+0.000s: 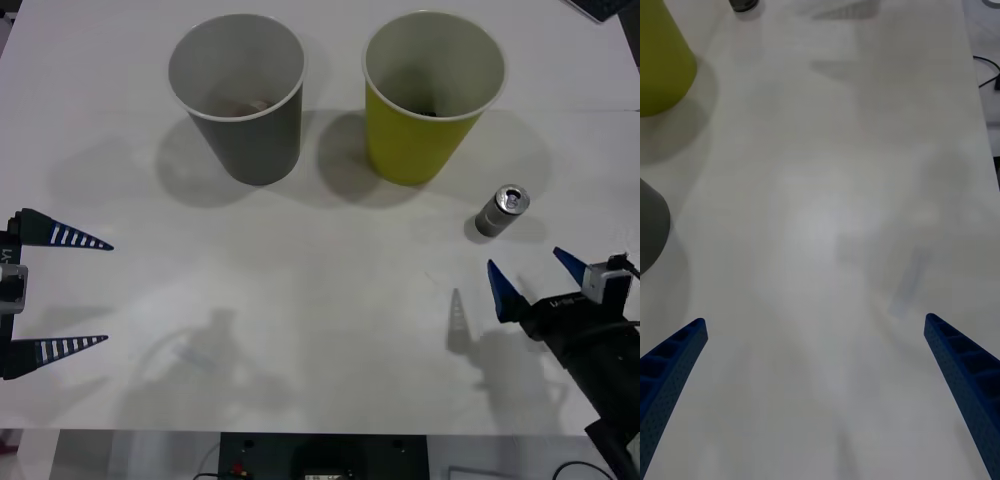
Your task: Put the can into the green bin and the plastic bottle into the gray bin
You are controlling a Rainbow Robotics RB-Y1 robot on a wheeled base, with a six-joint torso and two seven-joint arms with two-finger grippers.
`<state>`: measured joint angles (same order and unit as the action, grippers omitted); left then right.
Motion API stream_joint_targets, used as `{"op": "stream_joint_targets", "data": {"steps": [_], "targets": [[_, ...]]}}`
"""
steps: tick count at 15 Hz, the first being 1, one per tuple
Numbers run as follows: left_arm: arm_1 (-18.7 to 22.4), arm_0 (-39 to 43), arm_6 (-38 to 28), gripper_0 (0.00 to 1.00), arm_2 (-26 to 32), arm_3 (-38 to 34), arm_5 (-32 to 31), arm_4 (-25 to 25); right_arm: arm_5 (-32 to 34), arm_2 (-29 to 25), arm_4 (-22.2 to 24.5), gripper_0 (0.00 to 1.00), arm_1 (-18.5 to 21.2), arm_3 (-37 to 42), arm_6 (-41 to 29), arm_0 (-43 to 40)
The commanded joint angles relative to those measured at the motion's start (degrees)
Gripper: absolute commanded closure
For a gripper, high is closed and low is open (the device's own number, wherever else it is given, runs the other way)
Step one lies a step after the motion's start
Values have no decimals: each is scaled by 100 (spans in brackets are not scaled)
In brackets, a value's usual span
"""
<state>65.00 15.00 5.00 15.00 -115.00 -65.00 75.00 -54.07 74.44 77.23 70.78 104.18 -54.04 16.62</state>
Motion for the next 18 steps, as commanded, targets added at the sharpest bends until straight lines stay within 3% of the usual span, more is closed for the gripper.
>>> {"op": "stream_joint_targets", "data": {"steps": [1, 12, 18], "targets": [[0, 0, 0, 0, 0, 0, 0, 0, -227, 281, 144, 0, -284, -495, -344, 263], [0, 0, 0, 0, 0, 0, 0, 0, -376, 281, 109, 0, -1259, -1822, -502, 703], [0, 0, 0, 0, 0, 0, 0, 0, -402, 264, -199, 0, -1769, -2411, -502, 1010]]}}
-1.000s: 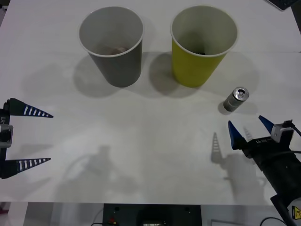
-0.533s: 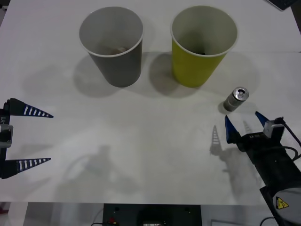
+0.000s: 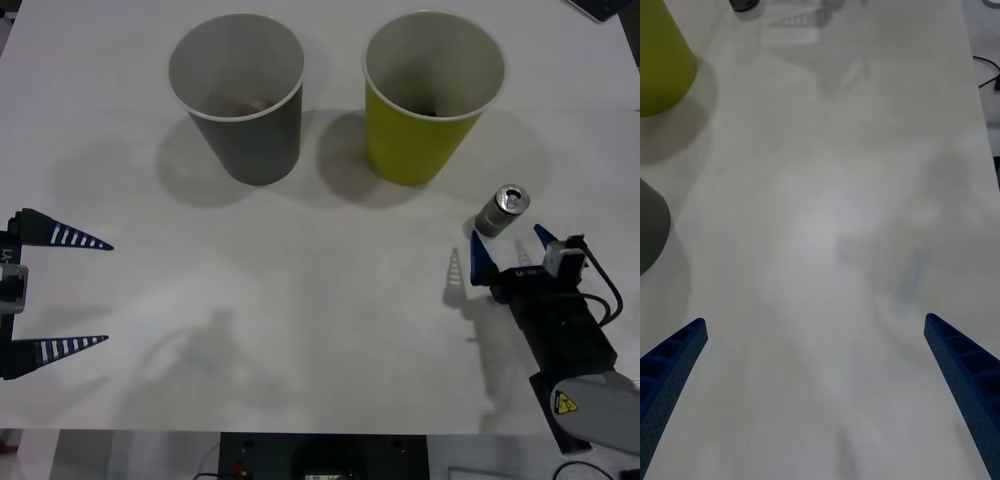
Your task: Put the can into the green bin and the plastic bottle into the gray bin
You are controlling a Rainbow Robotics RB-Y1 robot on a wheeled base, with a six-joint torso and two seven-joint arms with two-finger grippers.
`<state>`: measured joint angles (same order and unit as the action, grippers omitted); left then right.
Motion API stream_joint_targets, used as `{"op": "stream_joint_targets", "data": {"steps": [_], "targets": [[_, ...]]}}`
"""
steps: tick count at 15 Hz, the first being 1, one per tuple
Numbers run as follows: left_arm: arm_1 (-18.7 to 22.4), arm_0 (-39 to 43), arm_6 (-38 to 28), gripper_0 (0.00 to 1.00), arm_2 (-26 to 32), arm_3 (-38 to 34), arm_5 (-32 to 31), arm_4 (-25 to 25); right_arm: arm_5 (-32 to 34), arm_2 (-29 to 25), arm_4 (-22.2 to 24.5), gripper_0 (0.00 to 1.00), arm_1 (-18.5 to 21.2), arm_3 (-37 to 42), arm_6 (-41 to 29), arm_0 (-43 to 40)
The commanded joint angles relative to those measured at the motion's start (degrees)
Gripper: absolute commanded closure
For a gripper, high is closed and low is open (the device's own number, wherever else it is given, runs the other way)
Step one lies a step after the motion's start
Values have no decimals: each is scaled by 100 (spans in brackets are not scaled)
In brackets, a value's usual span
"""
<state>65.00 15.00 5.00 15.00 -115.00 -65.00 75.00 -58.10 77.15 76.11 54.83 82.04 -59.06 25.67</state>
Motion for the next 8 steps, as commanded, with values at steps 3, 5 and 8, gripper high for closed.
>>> {"op": "stream_joint_targets", "data": {"steps": [3, 5, 8], "targets": [[0, 0, 0, 0, 0, 0, 0, 0, 0, -24, -228, 0, -438, -531, 0, 246], [0, 0, 0, 0, 0, 0, 0, 0, 0, -33, -307, 0, -596, -742, 0, 351], [0, 0, 0, 0, 0, 0, 0, 0, 53, -156, -377, 0, -860, -1067, 18, 456]]}}
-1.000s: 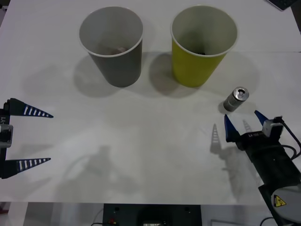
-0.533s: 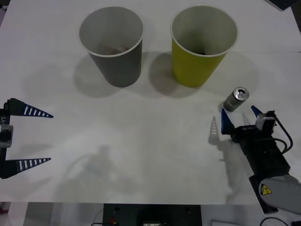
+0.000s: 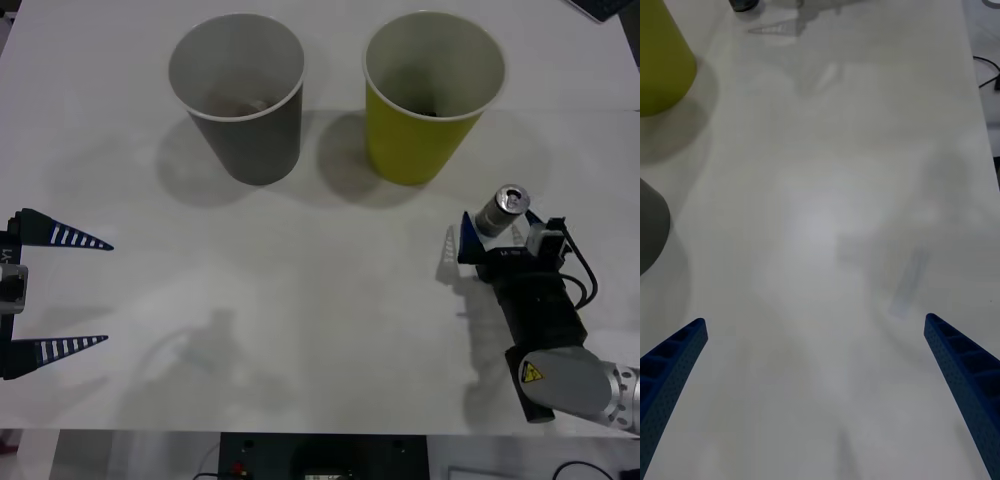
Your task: Put the can into the green bin and the plastic bottle into the gray bin
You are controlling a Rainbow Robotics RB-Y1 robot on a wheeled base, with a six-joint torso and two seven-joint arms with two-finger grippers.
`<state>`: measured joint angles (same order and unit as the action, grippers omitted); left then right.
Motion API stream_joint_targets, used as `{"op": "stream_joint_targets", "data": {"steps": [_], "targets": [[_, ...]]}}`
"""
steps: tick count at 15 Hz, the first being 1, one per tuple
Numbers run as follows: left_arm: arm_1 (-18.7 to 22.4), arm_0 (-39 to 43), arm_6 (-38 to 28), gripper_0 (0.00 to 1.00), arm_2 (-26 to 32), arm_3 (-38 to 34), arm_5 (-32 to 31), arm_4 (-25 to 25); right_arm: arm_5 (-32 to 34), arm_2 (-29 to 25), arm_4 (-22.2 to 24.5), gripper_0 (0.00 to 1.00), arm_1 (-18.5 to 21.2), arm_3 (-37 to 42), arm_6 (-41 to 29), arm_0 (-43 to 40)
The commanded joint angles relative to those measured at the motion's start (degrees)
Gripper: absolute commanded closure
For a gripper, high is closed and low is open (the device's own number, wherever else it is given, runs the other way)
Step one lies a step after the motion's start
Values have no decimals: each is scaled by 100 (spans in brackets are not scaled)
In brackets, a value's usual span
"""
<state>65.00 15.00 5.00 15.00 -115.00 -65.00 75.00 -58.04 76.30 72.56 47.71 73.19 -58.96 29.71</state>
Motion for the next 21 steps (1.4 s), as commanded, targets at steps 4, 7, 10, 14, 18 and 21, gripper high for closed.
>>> {"op": "stream_joint_targets", "data": {"steps": [4, 7, 10, 14, 18, 21], "targets": [[0, 0, 0, 0, 0, 0, 0, 0, 100, -230, -40, 0, -411, -525, 16, 123], [0, 0, 0, 0, 0, 0, 0, 0, 117, -274, -40, 0, -508, -631, 25, 193], [0, 0, 0, 0, 0, 0, 0, 0, 188, -309, -40, 30, -517, -692, 52, 237], [0, 0, 0, 0, 0, 0, 0, 0, 214, -309, -40, 100, -508, -692, 69, 237], [0, 0, 0, 0, 0, 0, 0, 0, 232, -300, -5, 100, -490, -692, 122, 228], [0, 0, 0, 0, 0, 0, 0, 0, 249, -309, 30, 100, -411, -631, 166, 219]]}}
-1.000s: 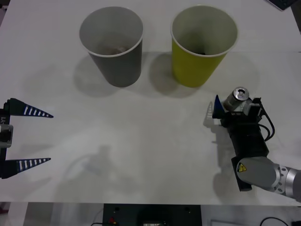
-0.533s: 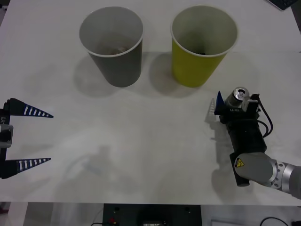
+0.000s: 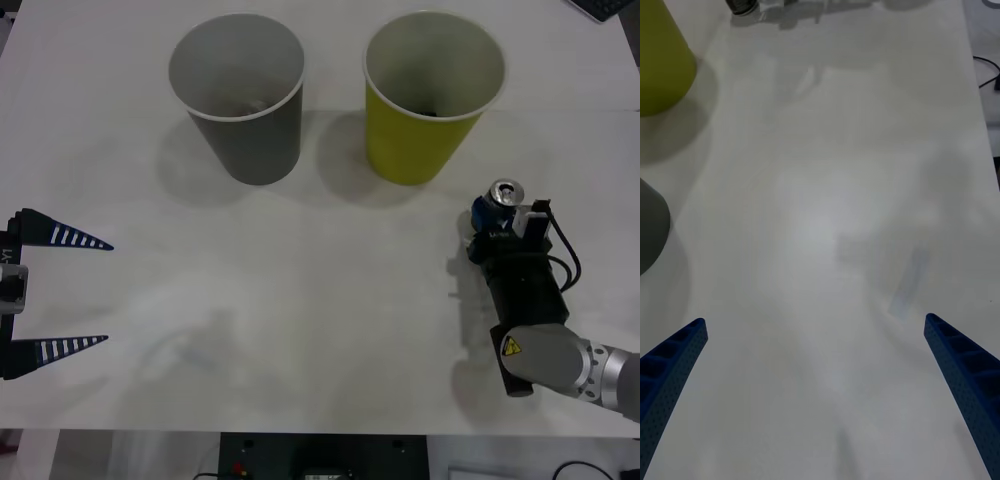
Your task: Put the can into the green bin and the plastic bottle into the gray bin
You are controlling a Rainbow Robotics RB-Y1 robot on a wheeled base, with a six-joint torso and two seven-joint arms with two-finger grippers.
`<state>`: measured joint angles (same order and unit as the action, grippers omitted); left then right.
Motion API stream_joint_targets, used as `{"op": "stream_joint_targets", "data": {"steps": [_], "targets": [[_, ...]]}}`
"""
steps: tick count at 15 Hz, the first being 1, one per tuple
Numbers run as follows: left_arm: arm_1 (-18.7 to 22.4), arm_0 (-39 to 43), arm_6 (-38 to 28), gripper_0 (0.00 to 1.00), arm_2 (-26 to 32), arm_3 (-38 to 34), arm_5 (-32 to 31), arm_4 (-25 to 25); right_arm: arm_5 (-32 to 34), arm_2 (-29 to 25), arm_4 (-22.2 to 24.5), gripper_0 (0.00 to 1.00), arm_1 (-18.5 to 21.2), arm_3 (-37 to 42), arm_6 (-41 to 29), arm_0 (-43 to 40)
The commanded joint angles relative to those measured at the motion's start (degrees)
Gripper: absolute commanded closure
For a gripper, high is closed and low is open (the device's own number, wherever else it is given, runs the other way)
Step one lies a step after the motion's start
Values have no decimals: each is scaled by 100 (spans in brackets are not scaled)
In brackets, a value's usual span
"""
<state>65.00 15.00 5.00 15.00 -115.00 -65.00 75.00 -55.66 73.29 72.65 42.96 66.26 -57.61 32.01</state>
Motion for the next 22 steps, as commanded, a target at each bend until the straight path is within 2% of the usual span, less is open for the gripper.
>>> {"op": "stream_joint_targets", "data": {"steps": [1, 4, 7, 10, 14, 16, 22], "targets": [[0, 0, 0, 0, 0, 0, 0, 0, 29, -8, 39, 100, 125, 168, 57, -11], [0, 0, 0, 0, 0, 0, 0, 0, 336, -78, 206, 100, 538, 695, 128, -55], [0, 0, 0, 0, 0, 0, 0, 0, 1075, -570, 926, 100, 960, 1135, 260, -353], [0, 0, 0, 0, 0, 0, 0, 0, 2077, -1229, 1849, 100, 1338, 1425, 374, -740], [0, 0, 0, 0, 0, 0, 0, 0, 3746, -2398, 2816, 100, 1699, 1934, 444, -1276], [0, 0, 0, 0, 0, 0, 0, 0, 4784, -3110, 3141, 100, 1804, 2295, 462, -1549], [0, 0, 0, 0, 0, 0, 0, 0, 7913, -5202, 3264, 100, 1953, 3402, 418, -2225]]}}
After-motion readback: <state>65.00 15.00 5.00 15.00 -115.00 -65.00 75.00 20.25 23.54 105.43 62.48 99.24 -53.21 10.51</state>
